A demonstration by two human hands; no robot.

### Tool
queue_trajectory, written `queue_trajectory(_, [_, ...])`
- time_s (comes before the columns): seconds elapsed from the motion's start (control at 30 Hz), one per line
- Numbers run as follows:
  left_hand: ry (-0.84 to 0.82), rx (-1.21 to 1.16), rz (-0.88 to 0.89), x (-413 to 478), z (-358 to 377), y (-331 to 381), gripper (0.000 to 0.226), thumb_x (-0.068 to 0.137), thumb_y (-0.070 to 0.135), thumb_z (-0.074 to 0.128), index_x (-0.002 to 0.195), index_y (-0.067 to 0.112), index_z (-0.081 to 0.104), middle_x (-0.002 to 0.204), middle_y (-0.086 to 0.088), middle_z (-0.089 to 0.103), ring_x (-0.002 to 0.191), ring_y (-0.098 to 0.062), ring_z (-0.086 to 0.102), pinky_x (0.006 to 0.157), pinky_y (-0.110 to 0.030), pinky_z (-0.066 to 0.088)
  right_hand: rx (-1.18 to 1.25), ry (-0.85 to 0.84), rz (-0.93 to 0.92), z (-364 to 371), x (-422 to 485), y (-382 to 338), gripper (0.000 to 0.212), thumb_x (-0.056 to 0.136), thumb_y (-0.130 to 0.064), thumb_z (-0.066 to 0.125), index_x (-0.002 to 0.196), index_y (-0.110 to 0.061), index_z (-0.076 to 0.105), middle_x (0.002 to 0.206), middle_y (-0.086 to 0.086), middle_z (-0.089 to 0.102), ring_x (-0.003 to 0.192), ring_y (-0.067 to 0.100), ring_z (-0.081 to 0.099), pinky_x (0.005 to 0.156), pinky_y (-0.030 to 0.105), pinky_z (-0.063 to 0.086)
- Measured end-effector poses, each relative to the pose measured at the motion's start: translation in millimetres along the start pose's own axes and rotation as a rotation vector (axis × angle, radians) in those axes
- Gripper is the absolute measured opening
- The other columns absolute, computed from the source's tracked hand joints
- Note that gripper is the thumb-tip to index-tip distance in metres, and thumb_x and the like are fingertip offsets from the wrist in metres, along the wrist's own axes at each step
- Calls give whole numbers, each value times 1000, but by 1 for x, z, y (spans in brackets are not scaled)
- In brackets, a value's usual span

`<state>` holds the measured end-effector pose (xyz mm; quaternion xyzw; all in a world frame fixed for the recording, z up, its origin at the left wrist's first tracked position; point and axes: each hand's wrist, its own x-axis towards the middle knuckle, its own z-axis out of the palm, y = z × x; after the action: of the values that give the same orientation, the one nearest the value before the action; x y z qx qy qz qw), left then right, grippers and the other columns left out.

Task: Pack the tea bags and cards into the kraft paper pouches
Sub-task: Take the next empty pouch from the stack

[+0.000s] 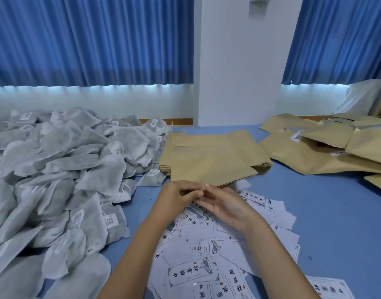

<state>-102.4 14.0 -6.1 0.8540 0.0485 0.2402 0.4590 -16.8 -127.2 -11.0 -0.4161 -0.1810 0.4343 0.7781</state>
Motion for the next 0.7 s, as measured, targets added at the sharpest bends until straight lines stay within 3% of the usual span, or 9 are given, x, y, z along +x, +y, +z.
queue_trajectory(0.13, [-19,-73,-45,-2,-3,3,18,79,17,75,95,27,76,95,21,71,92,8,63,77,-2,42,-3,-38,-4,-4,1,0,45,85,-13,64,118,16,55,122,26,62,118,31,59,95,34,52])
queue_trajectory(0.37, [-73,-126,-142,-2,-17,0,20,81,14,73,98,23,76,98,15,73,95,2,65,85,-11,47,-27,-101,-35,-7,0,-2,34,80,-11,72,110,4,67,124,24,61,118,33,59,93,35,53])
queue_trajectory(0.53, [107,259,124,-7,-6,7,12,84,5,65,91,13,72,83,5,69,76,-3,61,69,-16,48,-58,-93,-84,-3,-1,-2,34,85,-7,62,116,6,59,122,25,62,116,34,60,90,37,54])
queue_trajectory(0.63, [235,275,160,-8,1,9,8,82,0,62,84,7,65,78,3,62,71,-2,55,62,-12,42,-46,-78,-112,0,-1,-2,25,91,-3,54,113,6,61,118,26,64,111,35,63,87,37,55])
queue_trajectory(0.7, [218,298,187,-8,3,10,8,82,-1,61,86,6,63,80,1,60,71,-4,53,63,-20,44,-60,-18,-141,2,2,0,24,97,-1,42,113,6,59,115,26,65,108,36,64,83,38,57])
